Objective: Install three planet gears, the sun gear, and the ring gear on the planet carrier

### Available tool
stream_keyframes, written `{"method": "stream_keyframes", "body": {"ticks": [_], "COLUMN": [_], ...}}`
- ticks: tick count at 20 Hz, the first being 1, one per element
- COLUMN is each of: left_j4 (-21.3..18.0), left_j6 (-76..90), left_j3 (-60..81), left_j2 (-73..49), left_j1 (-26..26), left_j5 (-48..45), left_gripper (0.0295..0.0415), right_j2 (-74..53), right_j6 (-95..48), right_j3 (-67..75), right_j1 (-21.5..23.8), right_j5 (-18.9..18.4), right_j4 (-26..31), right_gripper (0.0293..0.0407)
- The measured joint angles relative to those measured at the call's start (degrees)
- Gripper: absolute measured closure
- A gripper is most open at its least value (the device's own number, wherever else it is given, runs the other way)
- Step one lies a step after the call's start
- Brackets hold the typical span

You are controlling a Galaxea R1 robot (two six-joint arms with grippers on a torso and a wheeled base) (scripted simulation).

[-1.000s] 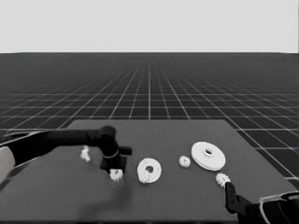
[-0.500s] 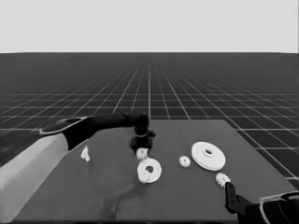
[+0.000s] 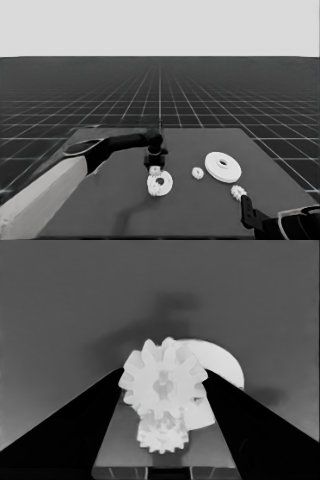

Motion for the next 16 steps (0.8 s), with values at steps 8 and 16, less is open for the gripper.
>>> {"method": "stream_keyframes", "body": {"ticks": [8,16], "left_j4": [0.75,0.76], "left_j6": [0.63,0.63], "left_j3": [-1.21,-1.23], "left_j2": [0.42,0.42], "left_j1": [0.82,0.83], "left_j5": [-0.64,-0.65], "left_gripper": [0.0339,0.0326], "right_j2": [0.00,0.00], "right_j6": [0.00,0.00], "right_j3": [0.00,0.00], "right_j1": [0.00,0.00], "right_j5": [0.00,0.00], "right_j4": [0.00,0.00], "right_gripper": [0.0315,0.0315]}}
